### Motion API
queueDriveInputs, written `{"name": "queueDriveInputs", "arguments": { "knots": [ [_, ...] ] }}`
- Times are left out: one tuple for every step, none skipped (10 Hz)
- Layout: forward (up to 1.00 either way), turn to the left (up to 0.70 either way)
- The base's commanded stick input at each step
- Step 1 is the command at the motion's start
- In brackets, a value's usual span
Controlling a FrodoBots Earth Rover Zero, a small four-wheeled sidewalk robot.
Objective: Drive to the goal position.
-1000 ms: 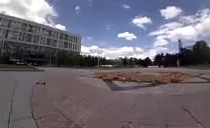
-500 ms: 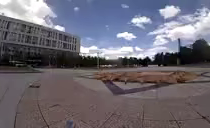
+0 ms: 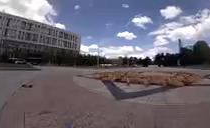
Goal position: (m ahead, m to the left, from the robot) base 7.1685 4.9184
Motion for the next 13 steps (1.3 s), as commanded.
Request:
{"name": "queueDriveInputs", "arguments": {
  "knots": [
    [0.70, 0.05],
    [0.70, 0.02],
    [0.70, 0.00],
    [0.70, 0.00],
    [0.70, 0.00],
    [0.70, 0.00],
    [0.70, 0.00],
    [0.70, 0.00],
    [0.70, 0.00],
    [0.70, 0.00],
    [0.70, 0.00],
    [0.70, 0.03],
    [0.70, 0.21]
  ]
}}
